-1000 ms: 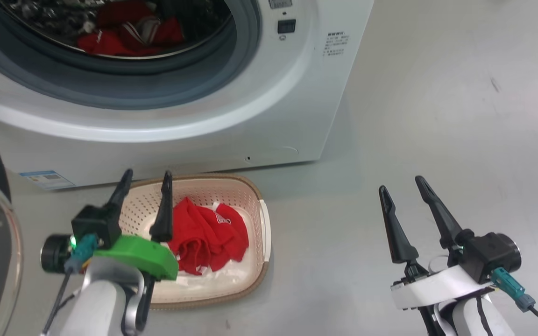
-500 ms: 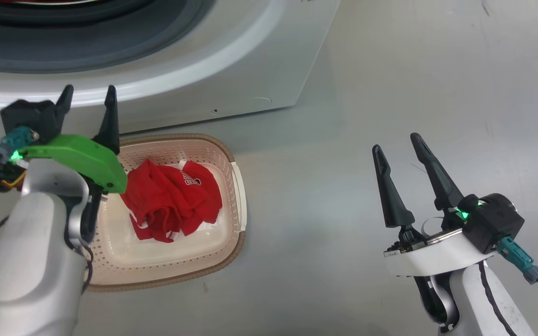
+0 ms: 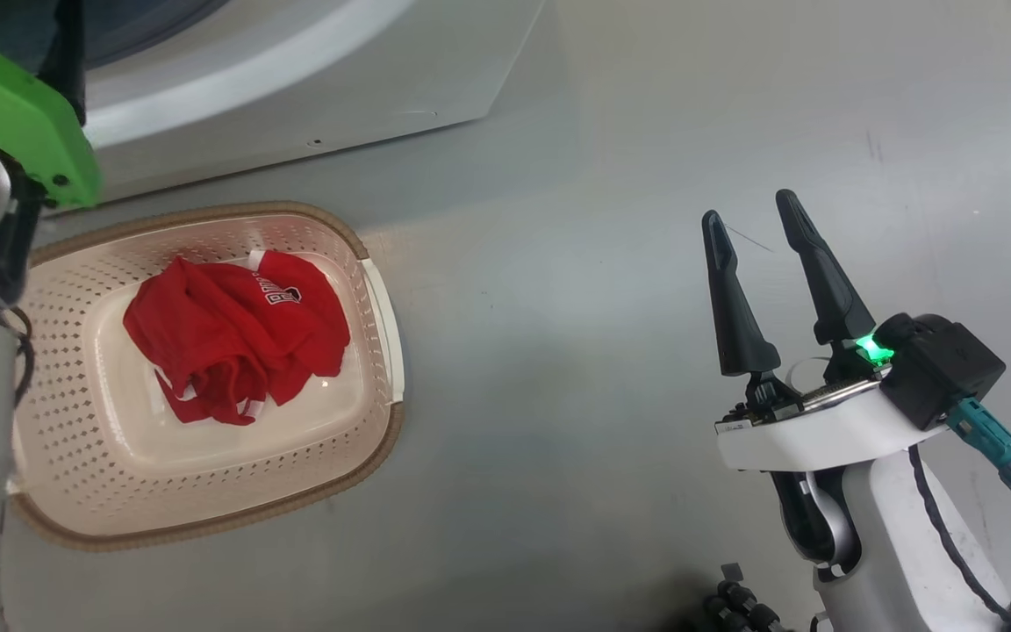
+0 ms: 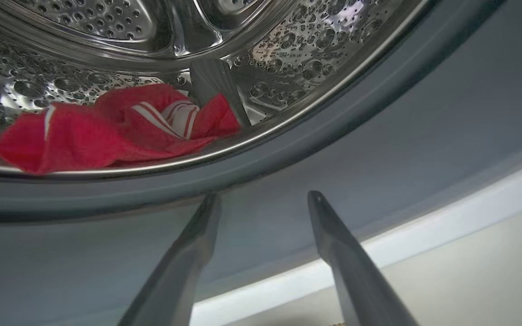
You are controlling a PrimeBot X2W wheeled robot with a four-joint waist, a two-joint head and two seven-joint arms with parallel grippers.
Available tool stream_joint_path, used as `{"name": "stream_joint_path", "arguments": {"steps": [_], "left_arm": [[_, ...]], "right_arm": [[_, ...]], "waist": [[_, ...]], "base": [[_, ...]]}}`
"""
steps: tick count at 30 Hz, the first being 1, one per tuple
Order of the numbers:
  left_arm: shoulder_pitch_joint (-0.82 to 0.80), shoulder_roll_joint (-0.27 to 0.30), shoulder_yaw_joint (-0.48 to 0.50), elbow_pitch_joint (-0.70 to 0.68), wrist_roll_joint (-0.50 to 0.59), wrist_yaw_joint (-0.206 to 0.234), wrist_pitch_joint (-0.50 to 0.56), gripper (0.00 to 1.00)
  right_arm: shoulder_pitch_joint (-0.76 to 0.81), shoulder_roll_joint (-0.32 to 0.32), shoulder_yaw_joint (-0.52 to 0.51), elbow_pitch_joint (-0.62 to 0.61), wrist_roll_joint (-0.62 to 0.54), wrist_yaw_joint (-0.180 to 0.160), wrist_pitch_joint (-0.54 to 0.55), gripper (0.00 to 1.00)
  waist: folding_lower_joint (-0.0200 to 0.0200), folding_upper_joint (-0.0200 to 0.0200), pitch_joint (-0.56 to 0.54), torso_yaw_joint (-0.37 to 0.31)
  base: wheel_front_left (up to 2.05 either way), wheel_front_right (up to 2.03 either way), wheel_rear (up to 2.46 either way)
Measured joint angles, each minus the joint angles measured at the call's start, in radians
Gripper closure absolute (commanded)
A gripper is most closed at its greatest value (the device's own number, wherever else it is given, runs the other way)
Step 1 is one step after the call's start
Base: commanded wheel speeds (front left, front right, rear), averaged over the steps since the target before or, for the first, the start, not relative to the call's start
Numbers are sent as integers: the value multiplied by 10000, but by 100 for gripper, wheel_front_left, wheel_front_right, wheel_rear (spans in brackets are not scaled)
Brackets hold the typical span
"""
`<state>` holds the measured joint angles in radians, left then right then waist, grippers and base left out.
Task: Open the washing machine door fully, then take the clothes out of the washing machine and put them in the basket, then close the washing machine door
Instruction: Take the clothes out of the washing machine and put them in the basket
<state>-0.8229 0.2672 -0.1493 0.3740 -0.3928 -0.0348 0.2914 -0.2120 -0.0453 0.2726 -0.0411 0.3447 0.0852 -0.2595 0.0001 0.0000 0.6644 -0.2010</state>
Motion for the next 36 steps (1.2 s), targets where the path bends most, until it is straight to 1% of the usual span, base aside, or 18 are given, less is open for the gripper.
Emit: {"name": "stream_joint_path", "arguments": {"steps": [5,9,14,19,22,29,33,36], "left_arm": [[-868,383,96,90,165,-31,454,0],[-1584,673,213,117,221,-29,619,0],[-2328,1087,303,198,616,-6,780,0],[-2873,1641,316,385,1041,48,988,0],[-3170,1902,299,545,1221,48,1271,0],[-3667,2249,309,1034,1266,54,2150,0],[-3914,2554,362,1248,1346,119,2623,0],[-4037,2642,341,1461,1392,119,2984,0]], "right_arm": [[-223,0,92,21,190,-4,0,0],[-405,0,186,35,253,-12,0,0],[-586,0,303,69,382,-10,0,0],[-737,0,449,102,531,-12,0,0],[-810,0,531,161,627,-12,0,0],[-949,2,671,253,872,-10,0,0],[-1031,2,740,345,966,-12,0,0],[-1081,2,738,414,972,-12,0,0]], "waist": [[0,0,350,-212],[0,0,581,-343],[0,0,809,-499],[0,0,992,-658],[0,0,1099,-764],[0,0,1352,-1001],[0,0,1462,-1135],[0,0,1498,-1202]], "base": [[0,0,0],[0,0,0],[0,0,0],[0,0,0],[0,0,0],[0,0,0],[0,0,0],[0,0,0]]}}
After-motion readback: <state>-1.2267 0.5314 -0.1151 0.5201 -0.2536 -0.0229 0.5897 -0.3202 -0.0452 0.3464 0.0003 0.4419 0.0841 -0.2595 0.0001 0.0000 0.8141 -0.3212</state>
